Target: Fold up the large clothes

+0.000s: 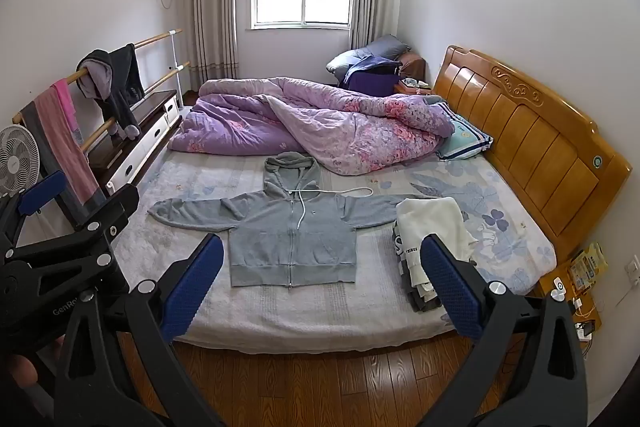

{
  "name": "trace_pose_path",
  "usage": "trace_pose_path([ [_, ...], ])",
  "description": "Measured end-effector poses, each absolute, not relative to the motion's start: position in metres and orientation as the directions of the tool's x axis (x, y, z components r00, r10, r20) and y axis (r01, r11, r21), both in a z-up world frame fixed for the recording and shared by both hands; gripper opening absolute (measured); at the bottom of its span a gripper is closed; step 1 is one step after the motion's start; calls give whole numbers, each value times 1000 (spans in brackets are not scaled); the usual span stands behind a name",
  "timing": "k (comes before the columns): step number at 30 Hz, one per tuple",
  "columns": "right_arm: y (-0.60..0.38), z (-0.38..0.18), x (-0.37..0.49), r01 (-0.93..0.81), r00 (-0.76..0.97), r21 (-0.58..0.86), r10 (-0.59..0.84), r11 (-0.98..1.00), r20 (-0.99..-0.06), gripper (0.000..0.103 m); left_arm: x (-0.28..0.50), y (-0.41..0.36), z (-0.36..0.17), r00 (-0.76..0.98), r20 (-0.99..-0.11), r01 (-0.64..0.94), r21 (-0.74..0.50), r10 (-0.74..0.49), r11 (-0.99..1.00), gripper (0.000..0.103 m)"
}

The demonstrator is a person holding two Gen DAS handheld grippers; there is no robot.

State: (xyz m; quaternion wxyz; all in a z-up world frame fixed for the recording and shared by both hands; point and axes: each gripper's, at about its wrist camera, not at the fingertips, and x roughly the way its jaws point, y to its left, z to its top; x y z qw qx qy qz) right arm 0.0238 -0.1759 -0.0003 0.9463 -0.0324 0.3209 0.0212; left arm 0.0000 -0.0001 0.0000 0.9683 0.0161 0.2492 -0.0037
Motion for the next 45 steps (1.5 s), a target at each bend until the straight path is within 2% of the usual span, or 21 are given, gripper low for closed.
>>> trace_pose_path([
  [45, -171, 6, 19, -52, 795, -61, 4, 997, -607, 95, 0, -1, 0, 873, -488, 17, 19, -6, 1000, 98],
])
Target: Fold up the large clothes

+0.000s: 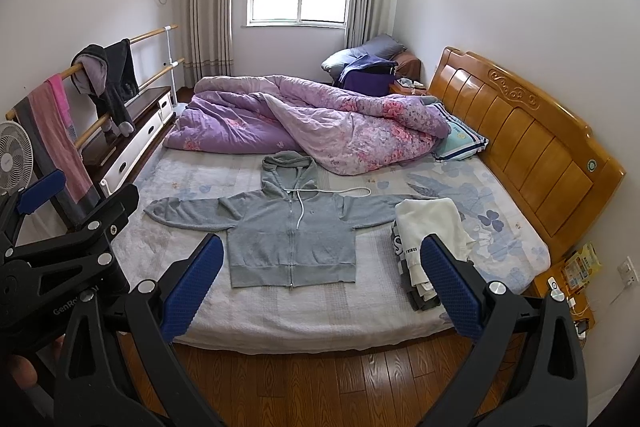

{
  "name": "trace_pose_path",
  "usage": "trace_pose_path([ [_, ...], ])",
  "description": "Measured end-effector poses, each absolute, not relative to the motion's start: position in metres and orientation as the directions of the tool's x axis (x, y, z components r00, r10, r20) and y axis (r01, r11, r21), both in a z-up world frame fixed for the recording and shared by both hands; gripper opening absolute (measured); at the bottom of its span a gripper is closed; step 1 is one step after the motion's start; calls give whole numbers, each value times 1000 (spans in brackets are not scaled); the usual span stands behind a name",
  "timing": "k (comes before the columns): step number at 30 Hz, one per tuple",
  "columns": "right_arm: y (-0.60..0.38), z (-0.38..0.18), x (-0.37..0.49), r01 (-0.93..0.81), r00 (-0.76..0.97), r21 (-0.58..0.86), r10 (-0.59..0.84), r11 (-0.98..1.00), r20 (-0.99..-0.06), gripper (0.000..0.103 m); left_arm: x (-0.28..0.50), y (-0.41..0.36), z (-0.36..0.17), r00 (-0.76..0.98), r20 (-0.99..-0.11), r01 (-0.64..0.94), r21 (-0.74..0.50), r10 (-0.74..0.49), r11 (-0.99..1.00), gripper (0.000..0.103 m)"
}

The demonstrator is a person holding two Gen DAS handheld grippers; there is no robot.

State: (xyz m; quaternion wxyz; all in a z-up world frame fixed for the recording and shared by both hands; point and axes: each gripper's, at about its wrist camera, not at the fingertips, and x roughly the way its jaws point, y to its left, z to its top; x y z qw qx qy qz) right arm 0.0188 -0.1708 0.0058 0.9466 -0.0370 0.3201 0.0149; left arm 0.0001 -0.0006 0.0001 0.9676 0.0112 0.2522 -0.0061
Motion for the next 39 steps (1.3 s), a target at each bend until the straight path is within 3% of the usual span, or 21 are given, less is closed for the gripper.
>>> trace_pose_path([
  [18, -154, -9, 28, -44, 788, -69, -8, 997, -615, 95, 2, 5, -12, 870, -493, 17, 14, -8, 1000, 98],
  [24, -151, -13, 35, -54, 778, -77, -6, 996, -628, 95, 24, 14, -39, 862, -507, 10, 8, -5, 1000, 98],
  [39, -171, -30, 107, -129, 752, -68, 52, 989, -657, 95, 86, 2, -44, 838, -544, -48, 10, 45, 999, 98],
])
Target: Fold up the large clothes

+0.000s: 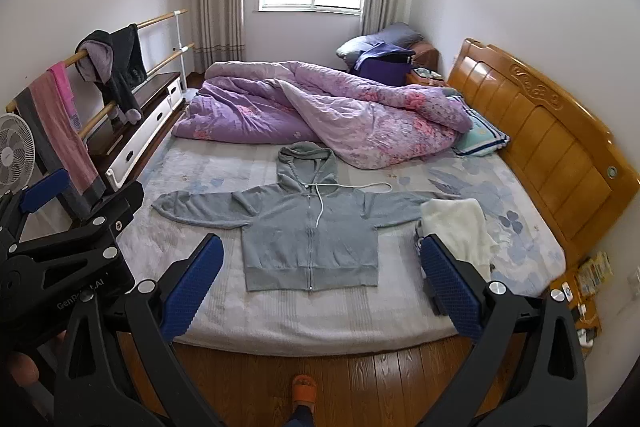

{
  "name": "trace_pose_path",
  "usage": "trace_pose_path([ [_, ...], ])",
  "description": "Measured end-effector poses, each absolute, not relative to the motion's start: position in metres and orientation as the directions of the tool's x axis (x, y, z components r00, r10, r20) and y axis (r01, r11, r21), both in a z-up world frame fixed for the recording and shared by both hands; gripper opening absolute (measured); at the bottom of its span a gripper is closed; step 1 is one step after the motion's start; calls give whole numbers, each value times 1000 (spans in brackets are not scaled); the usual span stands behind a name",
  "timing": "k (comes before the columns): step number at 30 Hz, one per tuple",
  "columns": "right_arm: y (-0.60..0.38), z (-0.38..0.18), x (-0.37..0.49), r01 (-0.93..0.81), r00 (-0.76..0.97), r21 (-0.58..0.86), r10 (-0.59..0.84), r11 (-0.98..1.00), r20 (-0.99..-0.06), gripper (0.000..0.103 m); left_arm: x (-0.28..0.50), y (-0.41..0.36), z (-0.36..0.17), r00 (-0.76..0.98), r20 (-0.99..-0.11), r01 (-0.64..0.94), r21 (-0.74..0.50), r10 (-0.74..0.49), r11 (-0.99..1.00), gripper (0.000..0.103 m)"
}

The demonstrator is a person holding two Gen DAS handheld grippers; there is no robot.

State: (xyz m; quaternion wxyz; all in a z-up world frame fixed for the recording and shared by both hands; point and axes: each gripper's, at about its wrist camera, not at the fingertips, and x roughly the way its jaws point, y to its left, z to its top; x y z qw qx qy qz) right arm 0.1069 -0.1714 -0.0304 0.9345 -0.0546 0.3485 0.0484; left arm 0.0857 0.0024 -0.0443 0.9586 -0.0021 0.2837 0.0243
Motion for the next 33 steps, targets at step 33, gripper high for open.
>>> trace_pose_path([
  [33, -76, -182, 430, -298, 460, -100, 51, 949, -887, 95, 415, 136, -211, 605, -791, -135, -218, -93, 967, 98],
])
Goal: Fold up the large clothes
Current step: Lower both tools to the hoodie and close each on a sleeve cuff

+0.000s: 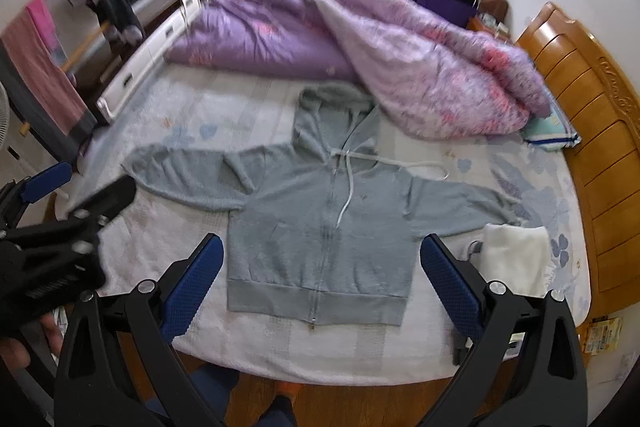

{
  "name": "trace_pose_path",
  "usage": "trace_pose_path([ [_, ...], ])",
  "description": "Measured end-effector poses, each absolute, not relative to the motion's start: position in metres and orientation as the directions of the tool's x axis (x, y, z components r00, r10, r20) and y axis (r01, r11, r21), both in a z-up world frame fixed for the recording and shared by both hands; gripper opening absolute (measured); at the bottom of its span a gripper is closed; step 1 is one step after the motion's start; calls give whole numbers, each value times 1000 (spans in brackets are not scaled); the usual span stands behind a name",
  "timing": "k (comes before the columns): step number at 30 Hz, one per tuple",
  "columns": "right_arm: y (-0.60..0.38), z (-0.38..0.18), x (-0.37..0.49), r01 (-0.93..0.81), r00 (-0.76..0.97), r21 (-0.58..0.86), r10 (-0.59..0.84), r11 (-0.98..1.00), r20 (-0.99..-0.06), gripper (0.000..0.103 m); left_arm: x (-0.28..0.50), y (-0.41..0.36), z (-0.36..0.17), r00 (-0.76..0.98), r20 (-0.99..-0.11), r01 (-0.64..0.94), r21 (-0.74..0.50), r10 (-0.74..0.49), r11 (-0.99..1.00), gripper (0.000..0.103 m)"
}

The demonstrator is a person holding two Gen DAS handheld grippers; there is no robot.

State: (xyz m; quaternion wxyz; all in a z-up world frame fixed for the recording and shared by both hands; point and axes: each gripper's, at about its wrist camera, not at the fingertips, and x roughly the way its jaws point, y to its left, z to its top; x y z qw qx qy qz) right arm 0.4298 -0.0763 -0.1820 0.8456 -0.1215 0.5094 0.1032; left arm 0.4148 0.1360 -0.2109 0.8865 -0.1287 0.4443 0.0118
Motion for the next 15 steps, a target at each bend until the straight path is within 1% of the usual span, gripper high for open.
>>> trace_pose_path([
  [5, -21, -254, 481, -309, 344, -93, 20, 947, -939, 95, 457, 237, -298, 507, -852, -295, -315, -132, 902, 98],
  [9, 6, -312, 512, -267, 250, -30, 39, 963, -967, 95, 481, 330, -384, 439, -874, -478, -424, -208, 770, 98],
  [11, 12, -334, 524, -244, 218, 0, 55, 970, -975, 95, 486, 368, -417, 411, -886, -570, -434, -215, 697, 98],
  [12, 14, -352, 533, -232, 195, 21, 68, 972, -978, 95, 487, 391, -435, 424, -877, -611, -462, -226, 643, 98],
  [15, 18, -392, 556, -189, 138, 88, 115, 978, -984, 95, 485, 449, -482, 448, -875, -709, -474, -185, 522, 98],
])
